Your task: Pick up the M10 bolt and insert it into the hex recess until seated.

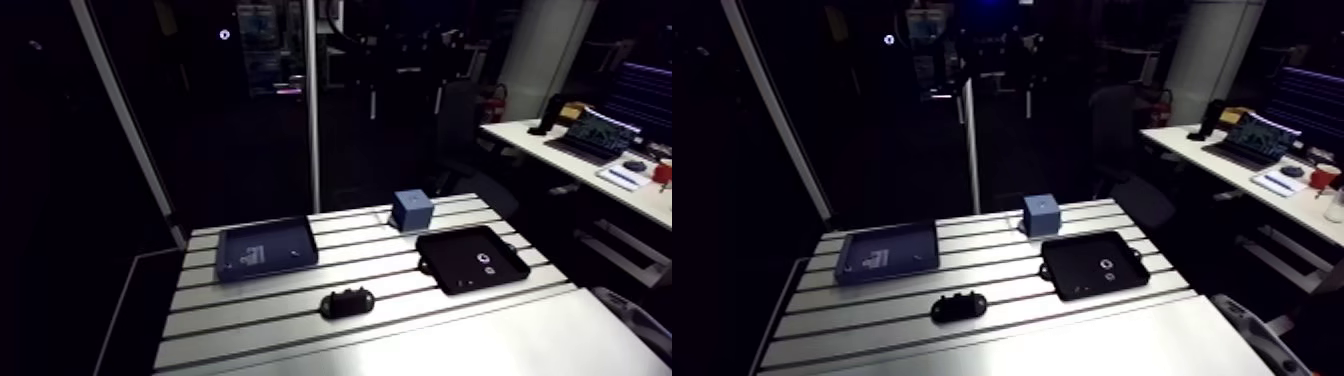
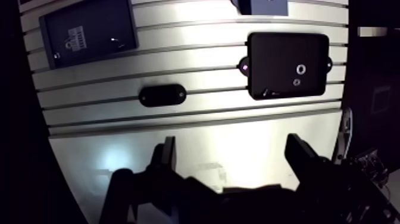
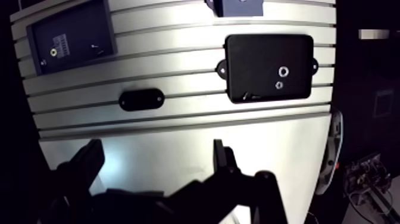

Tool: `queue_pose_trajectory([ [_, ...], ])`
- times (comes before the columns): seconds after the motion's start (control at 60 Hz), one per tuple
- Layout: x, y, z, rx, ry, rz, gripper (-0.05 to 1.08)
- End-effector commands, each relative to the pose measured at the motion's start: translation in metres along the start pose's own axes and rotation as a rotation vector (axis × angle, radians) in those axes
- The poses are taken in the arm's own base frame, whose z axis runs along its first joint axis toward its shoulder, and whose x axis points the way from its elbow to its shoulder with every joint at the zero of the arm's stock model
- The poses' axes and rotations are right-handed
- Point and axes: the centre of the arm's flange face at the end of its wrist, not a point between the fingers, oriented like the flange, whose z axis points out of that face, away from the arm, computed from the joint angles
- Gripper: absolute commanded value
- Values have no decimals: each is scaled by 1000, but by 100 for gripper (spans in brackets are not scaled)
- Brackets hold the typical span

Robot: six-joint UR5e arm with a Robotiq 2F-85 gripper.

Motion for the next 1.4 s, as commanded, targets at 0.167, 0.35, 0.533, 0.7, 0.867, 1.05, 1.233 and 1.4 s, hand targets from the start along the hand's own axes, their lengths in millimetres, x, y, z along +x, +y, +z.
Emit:
queue_pose_trajectory([
  [0.167,-35,-11,-40,11,47,-9,0],
  [0.35,-45,-17,-26,15,25,-20,0],
  [0.533,-47,-36,-26,15,27,-58,0],
  [0.7,-49,-47,-25,15,25,-78,0],
  [0.867,-49,-53,-24,13,24,-90,0],
  [1.05,-50,-60,-23,13,22,-100,0],
  [1.233,-49,-61,-22,13,22,-100,0],
  [1.4,-48,-60,-22,11,21,-99,0],
])
